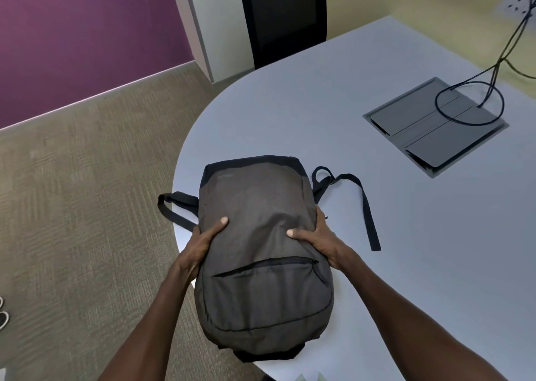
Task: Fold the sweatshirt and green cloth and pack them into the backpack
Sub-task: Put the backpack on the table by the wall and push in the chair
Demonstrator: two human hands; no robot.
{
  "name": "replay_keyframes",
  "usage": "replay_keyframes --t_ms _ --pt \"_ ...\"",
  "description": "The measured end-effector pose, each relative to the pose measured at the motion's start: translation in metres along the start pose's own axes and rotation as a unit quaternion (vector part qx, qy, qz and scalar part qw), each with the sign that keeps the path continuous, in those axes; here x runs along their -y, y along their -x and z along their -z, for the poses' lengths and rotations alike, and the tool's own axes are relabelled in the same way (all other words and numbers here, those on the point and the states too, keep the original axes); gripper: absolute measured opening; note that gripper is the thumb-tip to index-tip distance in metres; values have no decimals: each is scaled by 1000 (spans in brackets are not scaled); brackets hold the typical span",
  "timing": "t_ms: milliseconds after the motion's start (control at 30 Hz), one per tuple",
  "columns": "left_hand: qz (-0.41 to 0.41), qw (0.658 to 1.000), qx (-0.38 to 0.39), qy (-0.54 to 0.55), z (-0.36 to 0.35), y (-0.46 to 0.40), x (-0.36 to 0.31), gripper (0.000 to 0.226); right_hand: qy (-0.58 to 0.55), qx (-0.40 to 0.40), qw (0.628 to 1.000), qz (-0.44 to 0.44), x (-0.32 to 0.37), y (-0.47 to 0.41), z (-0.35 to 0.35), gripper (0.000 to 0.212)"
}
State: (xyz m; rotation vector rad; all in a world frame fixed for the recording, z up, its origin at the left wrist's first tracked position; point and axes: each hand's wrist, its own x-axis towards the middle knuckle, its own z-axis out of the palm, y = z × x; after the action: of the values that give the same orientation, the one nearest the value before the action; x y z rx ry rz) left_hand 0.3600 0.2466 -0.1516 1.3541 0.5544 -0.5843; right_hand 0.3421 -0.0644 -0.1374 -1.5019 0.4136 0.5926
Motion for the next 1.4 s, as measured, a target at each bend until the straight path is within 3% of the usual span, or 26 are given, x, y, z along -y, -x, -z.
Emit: replay_keyframes --t_ms 233,467,1000,1133,1267,1400 --pt "-40 998 -42 -9 -31 26 -2 118 -19 1 999 36 -9 23 11 112" --pt "-48 998 -25 -27 -84 52 17 121 -32 -33 997 56 -29 73 56 113" --pt "-121 983 83 -113 -323 156 17 99 -115 -120 967 195 -48 249 247 96" --pt "-128 978 108 -123 -373 164 13 106 -124 -150 957 216 -49 273 288 97" --pt "-129 972 141 -139 -421 159 7 91 -141 -182 946 228 -52 284 322 99" --pt "-135 961 178 -164 -465 144 -1 92 -156 -217 935 232 -54 291 354 103"
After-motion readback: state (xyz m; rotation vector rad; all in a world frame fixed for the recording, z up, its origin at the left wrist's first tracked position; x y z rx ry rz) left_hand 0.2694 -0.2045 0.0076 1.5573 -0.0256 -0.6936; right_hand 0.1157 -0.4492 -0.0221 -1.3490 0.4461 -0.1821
